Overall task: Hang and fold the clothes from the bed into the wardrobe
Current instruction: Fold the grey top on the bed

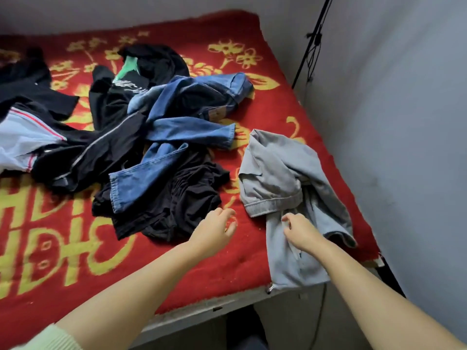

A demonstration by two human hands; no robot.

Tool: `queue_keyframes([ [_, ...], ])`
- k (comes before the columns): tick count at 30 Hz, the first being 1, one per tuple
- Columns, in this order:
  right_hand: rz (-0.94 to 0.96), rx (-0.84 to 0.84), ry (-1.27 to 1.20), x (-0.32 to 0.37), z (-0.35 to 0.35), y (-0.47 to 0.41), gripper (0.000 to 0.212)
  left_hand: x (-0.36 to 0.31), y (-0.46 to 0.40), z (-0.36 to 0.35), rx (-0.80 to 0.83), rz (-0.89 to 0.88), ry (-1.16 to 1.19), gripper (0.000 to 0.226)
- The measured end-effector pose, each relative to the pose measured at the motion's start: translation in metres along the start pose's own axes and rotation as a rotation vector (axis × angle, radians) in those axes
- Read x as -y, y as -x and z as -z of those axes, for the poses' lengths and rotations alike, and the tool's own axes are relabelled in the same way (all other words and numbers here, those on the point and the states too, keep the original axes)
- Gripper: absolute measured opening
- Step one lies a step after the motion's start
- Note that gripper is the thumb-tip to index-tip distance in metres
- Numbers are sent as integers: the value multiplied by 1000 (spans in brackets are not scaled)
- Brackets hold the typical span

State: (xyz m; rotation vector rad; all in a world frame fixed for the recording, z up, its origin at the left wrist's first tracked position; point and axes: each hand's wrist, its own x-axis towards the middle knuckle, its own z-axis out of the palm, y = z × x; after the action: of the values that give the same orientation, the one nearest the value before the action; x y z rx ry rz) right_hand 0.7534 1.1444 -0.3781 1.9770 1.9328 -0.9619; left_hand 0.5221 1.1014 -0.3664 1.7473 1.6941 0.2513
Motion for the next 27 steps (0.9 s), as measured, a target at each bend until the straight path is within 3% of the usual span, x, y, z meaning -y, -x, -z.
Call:
queue_keyframes([
  [4, -15, -49, 44, -22, 7, -72, 45, -2, -70, -45, 53, 42, -8, 33],
  [8, -86, -190, 161, -41, 0, -127, 70, 14, -123, -84, 110, 28, -74, 42],
  [11, -15, -91, 387, -57, -16, -156, 86, 18, -149, -103, 103, -98, -174, 55],
  [14, 92, -25, 588, -69, -29, -181, 80, 22, -172, -127, 128, -142, -245, 68],
  [18, 234, -83, 559, -64, -23, -193, 56, 24, -179, -156, 185, -50, -354, 89],
  [22, 350, -22, 386, -34, -16, -182, 26, 30, -171, -161, 154, 41, -501, 86],
  [25, 349, 18, 234, -6, -17, -158, 30, 39, -166, -141, 206, 60, -445, 82],
  [27, 298, 48, 125, 11, -21, -134, 36, 47, -156, -119, 240, 108, -265, 69],
])
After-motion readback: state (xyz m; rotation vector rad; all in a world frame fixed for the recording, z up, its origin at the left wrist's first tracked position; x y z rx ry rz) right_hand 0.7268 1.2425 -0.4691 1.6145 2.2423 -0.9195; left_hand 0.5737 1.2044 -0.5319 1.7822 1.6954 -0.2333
